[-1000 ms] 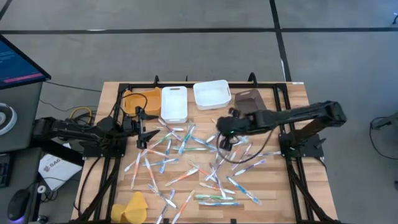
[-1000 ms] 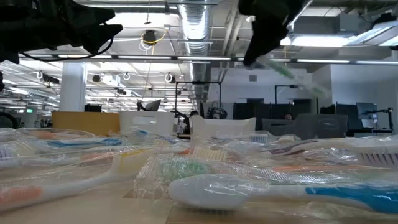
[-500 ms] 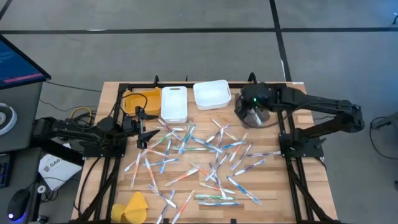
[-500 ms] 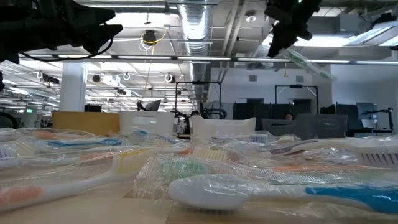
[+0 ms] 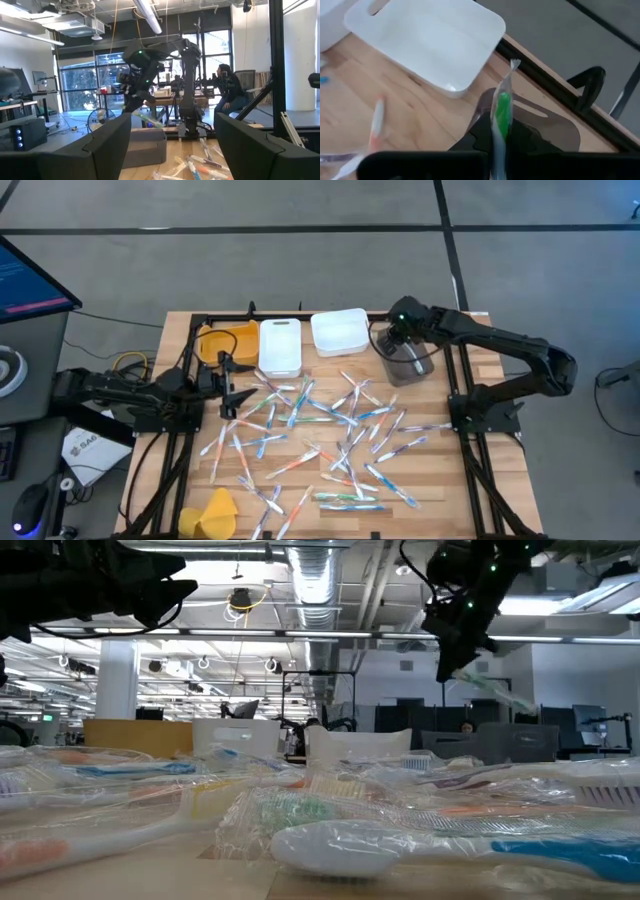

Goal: Pick & Place Toothbrushes
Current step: Put the green toothbrush into the black bin

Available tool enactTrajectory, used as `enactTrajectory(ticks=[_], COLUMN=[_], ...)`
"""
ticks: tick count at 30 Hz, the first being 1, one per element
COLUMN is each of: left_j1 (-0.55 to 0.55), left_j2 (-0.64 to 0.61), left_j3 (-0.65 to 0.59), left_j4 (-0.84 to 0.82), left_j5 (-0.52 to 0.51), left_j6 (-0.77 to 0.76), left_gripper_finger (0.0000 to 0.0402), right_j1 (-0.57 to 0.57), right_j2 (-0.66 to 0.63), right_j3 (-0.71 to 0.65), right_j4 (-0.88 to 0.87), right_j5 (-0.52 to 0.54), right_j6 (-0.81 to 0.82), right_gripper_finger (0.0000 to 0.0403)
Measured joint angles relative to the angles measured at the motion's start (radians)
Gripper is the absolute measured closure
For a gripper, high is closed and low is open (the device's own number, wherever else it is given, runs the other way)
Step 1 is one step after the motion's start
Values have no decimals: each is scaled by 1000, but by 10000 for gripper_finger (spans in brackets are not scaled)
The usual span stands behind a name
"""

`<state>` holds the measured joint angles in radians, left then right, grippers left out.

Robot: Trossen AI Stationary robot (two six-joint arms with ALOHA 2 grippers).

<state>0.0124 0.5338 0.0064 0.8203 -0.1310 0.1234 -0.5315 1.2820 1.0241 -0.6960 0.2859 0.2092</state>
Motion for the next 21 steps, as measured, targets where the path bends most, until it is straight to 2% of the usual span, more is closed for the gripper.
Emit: enactTrajectory(ticks=[4,10,15,21], left_j1=[0,0,0,0], left_j2=[28,54,57,57], left_j3=[0,0,0,0], left_j4=[-1,5,14,15], left_j5=[0,0,0,1], left_j6=[0,0,0,1], left_gripper_finger=[121,121,121,121], right_j1=[-29,-41,-41,-41], right_j2=[0,0,8,15], right_j3=[-42,-91,-125,-168], right_j4=[-2,48,69,111], right_j5=[-9,-27,-28,-52], right_j6=[-2,-10,-7,-7], right_gripper_finger=[380,391,377,391])
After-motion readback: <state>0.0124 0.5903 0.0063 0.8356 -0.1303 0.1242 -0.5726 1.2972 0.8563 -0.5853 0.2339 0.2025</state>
